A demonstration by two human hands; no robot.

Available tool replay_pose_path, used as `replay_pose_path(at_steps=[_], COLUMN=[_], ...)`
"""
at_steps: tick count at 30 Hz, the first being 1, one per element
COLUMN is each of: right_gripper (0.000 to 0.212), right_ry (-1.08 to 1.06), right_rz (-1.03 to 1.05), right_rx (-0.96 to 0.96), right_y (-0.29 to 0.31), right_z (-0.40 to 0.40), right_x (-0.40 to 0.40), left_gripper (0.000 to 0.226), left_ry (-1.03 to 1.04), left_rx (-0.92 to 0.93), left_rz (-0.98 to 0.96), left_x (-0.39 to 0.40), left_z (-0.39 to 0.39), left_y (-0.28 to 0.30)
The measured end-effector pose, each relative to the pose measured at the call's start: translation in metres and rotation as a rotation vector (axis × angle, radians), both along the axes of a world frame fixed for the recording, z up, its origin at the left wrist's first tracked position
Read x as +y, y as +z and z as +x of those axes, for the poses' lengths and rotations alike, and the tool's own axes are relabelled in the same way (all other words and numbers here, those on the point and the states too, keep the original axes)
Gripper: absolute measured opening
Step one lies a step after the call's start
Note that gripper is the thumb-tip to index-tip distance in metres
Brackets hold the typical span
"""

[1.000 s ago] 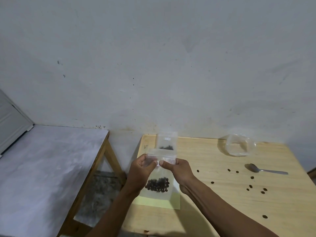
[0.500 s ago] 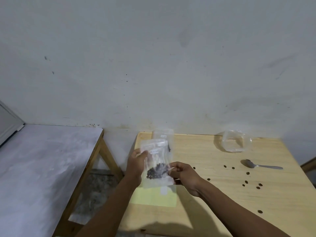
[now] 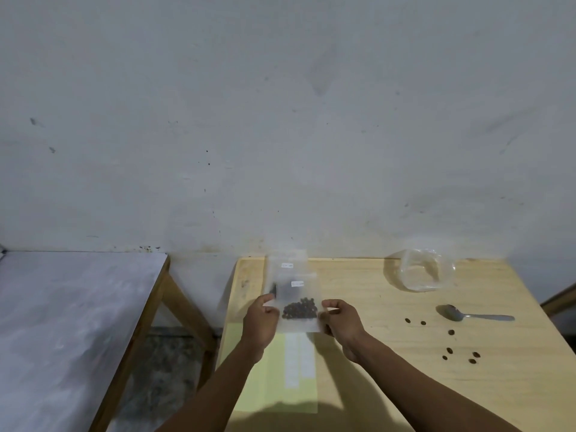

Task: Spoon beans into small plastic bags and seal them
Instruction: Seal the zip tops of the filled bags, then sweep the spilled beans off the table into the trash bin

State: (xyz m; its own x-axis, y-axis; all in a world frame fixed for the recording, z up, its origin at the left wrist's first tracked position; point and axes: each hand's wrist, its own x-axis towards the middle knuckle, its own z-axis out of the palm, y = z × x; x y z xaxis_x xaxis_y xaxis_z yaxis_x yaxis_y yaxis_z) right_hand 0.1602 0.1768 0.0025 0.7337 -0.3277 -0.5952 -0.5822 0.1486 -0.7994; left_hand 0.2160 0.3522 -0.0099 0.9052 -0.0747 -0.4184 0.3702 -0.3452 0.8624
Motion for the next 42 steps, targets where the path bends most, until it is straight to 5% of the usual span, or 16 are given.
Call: replay_pose_path(at_steps=[6,18,23,28,33,38,42], right_gripper=[0.050,0.058,0.050,0.055,0.060,0.048,0.048], right_ry=[0.182,0.239,0.311,0.350,0.490,0.631,0.638], right_rz=[-0.029,-0.001,-0.317,-0.551,-0.665,-0.744,-0.756], right_rx=[0.036,0.064,-0.016,0.016,0.149,0.091,-0.024], right_y=[0.004,0.005,0.006,0.003,-0.013,-0.034,-0.045], right_z=[0.039,0.061,0.037,-0.011,-0.053,-0.066,-0.051], right_x=[0.003,0.005,-0.036,-0.098,-0.119,-0.094,-0.077], left_gripper=[0.029,0.040,0.046,0.041,0.059,0.108,0.123], left_ry=[-0.015,-0.210,-0.241,-0.457,-0.784,-0.948,-0.945], left_rx=[-0.163,-0.358,-0.498,-0.759,-0.637,-0.282,-0.259], left_rz=[0.184,0.529,0.619,0.488,0.441,0.723,0.872], left_x=[-0.012,-0.009,-0.005,-0.020,-0.052,-0.084,-0.090], left_z=[0.030,0.045,0.029,-0.011,-0.066,-0.099,-0.111], left_y=[0.013,-0.021,-0.018,-0.021,-0.034,-0.046,-0.057])
